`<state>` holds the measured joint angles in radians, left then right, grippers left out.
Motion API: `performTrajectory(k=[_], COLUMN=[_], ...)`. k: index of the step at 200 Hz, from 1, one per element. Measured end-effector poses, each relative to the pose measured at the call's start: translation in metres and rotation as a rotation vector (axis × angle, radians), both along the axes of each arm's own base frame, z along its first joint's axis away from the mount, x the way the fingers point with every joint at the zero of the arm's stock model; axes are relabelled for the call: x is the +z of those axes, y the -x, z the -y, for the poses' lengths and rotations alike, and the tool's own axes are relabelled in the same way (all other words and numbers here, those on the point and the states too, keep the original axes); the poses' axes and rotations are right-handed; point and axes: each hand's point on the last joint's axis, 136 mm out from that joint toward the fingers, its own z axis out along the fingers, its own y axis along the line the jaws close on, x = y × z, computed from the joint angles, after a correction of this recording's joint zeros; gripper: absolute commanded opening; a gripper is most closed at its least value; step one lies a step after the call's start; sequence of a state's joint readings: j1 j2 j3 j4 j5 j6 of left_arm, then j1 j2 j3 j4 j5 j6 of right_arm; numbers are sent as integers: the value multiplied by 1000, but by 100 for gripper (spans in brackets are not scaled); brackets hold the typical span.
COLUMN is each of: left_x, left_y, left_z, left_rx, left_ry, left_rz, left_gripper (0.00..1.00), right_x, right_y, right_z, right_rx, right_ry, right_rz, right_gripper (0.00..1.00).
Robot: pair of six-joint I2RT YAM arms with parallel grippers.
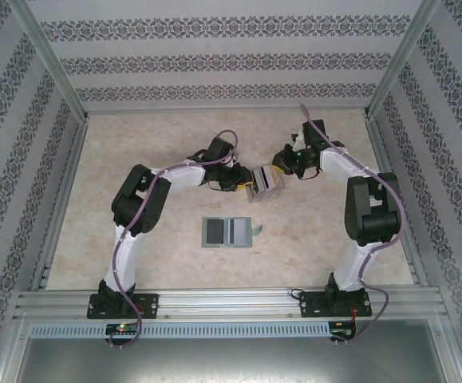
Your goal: Put the credit cards into the card holder
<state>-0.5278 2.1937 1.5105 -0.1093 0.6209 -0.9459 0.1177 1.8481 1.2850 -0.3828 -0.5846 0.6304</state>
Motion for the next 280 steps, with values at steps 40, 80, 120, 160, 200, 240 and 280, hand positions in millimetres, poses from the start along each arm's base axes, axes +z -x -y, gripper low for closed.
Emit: performTrajectory(k=[40, 80, 120, 160, 200, 240, 280], left_x=[0, 0, 0, 0, 0, 0, 0], left_y=[0, 0, 0, 0, 0, 0, 0], left_z=[0, 0, 0, 0, 0, 0, 0], left_rx=[-1, -2, -3, -3, -3, -3, -3], left_ry=[0, -1, 0, 0, 0, 0, 0], left_rz=[0, 2, 2, 2, 3, 3, 3], left_gripper=[27, 27, 27, 27, 27, 27, 27], right_x=[-3, -3, -2, 0, 0, 1, 8], right_y=[0, 0, 5, 7, 7, 8, 9], right_z=[5, 6, 5, 7, 8, 8, 15], right_rx=[21, 26, 30, 22, 13, 13, -4], right_ry=[42, 42, 11, -12, -23, -26, -16], right_rz=[23, 24, 13, 6, 0, 0, 18], right_gripper=[12, 17, 17, 12, 13, 13, 10])
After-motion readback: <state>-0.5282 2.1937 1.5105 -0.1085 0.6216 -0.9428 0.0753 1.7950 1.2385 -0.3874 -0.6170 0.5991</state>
